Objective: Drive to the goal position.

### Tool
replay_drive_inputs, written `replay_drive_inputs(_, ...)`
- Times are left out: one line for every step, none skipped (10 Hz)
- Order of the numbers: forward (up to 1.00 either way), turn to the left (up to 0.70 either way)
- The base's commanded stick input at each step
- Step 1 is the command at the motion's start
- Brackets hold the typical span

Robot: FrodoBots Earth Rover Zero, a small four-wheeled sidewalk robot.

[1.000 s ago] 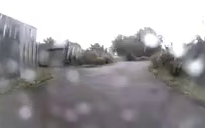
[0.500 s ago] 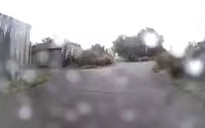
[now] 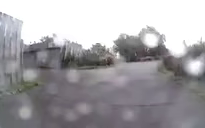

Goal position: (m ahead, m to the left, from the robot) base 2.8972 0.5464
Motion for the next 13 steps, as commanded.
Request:
replay_drive_inputs(0.0,0.0)
replay_drive_inputs(0.0,0.0)
replay_drive_inputs(0.0,0.0)
replay_drive_inputs(0.0,0.0)
replay_drive_inputs(0.0,0.0)
replay_drive_inputs(0.0,0.0)
replay_drive_inputs(0.02,0.0)
replay_drive_inputs(0.05,0.0)
replay_drive_inputs(0.08,0.0)
replay_drive_inputs(1.0,0.0)
replay_drive_inputs(1.0,0.0)
replay_drive_inputs(1.0,0.0)
replay_drive_inputs(1.0,0.0)
